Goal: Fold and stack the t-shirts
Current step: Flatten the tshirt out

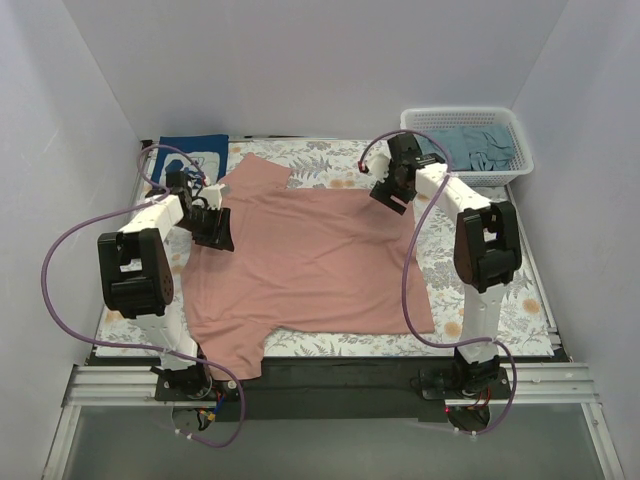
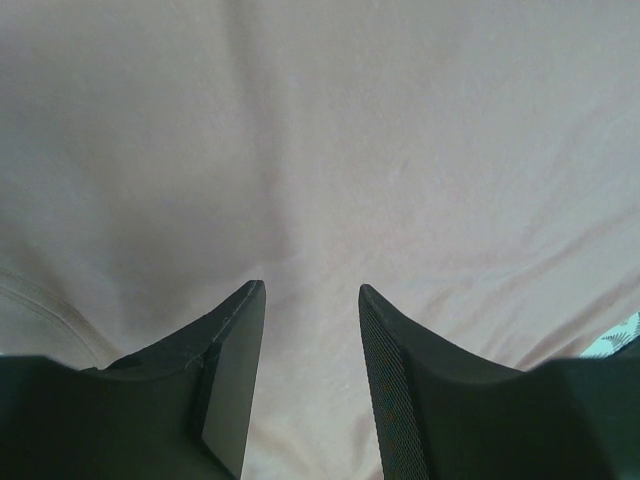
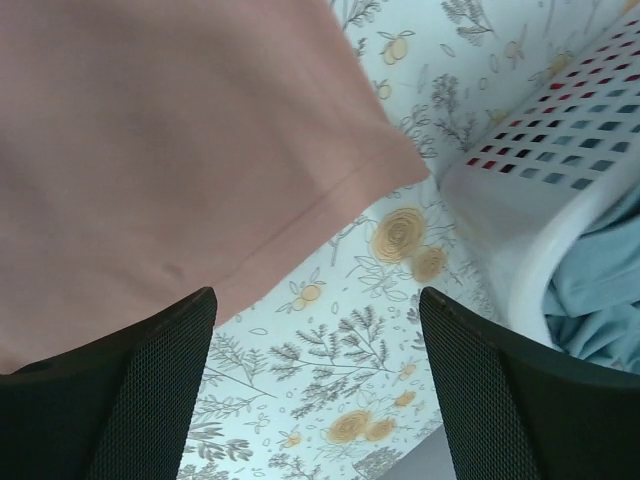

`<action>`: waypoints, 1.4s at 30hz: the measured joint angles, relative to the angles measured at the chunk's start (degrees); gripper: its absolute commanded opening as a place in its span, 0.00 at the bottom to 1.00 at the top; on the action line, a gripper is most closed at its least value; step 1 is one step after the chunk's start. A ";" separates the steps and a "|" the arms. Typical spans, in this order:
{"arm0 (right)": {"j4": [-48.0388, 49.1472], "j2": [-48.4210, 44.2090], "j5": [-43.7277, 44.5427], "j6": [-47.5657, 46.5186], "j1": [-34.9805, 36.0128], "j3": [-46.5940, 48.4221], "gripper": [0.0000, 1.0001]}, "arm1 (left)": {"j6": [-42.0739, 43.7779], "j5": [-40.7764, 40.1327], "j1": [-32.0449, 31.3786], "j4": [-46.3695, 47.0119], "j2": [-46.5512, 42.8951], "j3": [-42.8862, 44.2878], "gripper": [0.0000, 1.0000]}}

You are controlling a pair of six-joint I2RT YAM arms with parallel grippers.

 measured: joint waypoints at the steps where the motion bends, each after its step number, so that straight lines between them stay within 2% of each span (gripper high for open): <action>1: -0.20 -0.02 0.20 0.09 0.26 -0.59 0.88 | 0.00 0.00 0.09 0.11 -0.09 -0.50 0.42; 2: -0.39 -0.35 0.33 0.33 0.55 -1.07 0.88 | 0.00 0.02 0.20 0.35 -0.26 -1.20 0.42; 5: -0.48 -2.89 -0.59 1.25 1.11 -2.89 0.78 | 0.00 0.04 0.37 0.70 -0.57 -2.49 0.42; 7: -1.42 -6.67 -3.13 1.88 1.46 -4.76 0.67 | 0.00 0.11 0.50 0.92 -0.74 -3.15 0.41; 8: -1.68 -9.49 -4.92 2.19 1.70 -6.27 0.56 | 0.04 0.15 0.50 0.94 -0.85 -3.41 0.41; 12: -3.06 -15.02 -8.81 3.54 2.32 -9.38 0.35 | 0.13 0.44 0.50 1.31 -1.14 -4.63 0.41; 15: -3.21 -13.92 -10.45 4.35 2.73 -10.40 0.27 | 0.20 0.46 0.50 1.25 -1.14 -5.25 0.41; 23: -2.34 -3.54 -9.44 4.94 2.56 -11.47 0.25 | 0.42 -0.79 0.50 1.42 -2.27 -9.11 0.41; 29: 1.81 0.35 -4.02 4.66 1.49 -11.52 0.24 | 0.63 -2.86 0.55 2.78 -3.58 -11.72 0.40; 35: 6.16 5.22 1.31 4.70 -2.03 -6.10 0.25 | 0.66 -4.04 1.14 3.63 -4.07 -12.35 0.39; 37: 6.99 5.86 1.64 4.70 -2.45 -5.35 0.26 | 0.68 -4.04 1.49 3.43 -3.85 -12.07 0.39; 42: 6.58 5.81 1.36 4.72 -2.29 -4.68 0.42 | 2.12 -4.42 1.90 2.21 -3.52 -11.13 0.39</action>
